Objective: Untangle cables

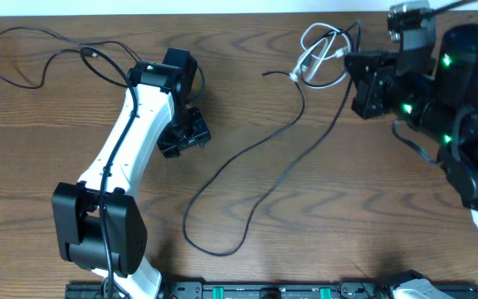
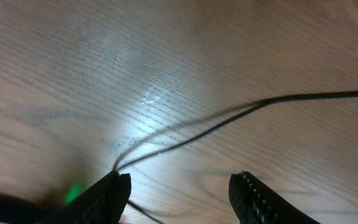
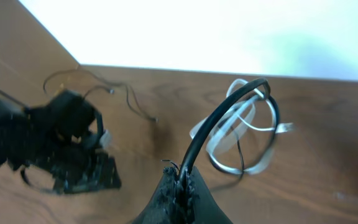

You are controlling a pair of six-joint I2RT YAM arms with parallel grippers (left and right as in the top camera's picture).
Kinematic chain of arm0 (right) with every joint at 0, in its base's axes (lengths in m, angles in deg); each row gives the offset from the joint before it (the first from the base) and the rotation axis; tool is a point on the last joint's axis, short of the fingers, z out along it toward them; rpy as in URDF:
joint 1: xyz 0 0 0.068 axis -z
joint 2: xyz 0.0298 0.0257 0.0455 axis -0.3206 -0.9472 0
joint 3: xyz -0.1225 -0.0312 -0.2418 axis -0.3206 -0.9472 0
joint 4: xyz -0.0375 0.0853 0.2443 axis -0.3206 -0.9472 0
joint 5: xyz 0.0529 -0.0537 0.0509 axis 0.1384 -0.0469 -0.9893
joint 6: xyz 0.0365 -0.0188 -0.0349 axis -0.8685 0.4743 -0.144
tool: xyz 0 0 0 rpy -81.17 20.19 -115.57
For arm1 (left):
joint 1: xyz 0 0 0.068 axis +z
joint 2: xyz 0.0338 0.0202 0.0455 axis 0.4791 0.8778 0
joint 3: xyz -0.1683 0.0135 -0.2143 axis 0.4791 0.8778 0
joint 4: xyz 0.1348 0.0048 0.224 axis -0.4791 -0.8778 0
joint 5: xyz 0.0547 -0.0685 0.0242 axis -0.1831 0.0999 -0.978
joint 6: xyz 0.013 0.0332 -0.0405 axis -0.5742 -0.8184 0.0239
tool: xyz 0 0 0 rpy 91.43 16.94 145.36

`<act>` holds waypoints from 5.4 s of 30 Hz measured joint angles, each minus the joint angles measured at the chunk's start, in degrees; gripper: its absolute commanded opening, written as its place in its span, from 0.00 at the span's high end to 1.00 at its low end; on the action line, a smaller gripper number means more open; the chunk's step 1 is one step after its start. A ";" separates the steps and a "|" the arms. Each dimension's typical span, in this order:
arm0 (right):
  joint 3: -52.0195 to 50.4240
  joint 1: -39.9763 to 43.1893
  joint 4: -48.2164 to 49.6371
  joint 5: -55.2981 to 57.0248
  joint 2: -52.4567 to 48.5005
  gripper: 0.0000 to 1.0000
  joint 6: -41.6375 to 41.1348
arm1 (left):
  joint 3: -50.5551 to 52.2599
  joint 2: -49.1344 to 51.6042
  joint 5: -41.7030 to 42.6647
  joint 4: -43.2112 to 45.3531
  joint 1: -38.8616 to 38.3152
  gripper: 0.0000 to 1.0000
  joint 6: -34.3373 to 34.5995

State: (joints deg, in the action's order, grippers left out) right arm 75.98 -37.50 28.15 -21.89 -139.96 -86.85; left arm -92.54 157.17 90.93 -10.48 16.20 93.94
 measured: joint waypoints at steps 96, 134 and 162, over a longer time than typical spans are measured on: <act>-4.31 0.15 5.90 -15.13 -8.72 0.99 -6.56 | 0.13 0.00 -7.74 11.41 -9.75 0.92 -6.58; 14.32 20.92 -13.40 19.12 -1.95 0.99 -8.31 | 0.13 0.00 -19.37 4.13 -0.42 0.93 -0.39; 14.32 24.02 -26.40 28.55 -12.59 0.99 -9.25 | -13.84 -40.87 -24.79 13.46 6.54 0.93 -5.03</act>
State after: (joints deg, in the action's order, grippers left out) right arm 90.30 -13.48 1.75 6.66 -152.55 -96.09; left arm -106.37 116.30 66.15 2.98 22.73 88.91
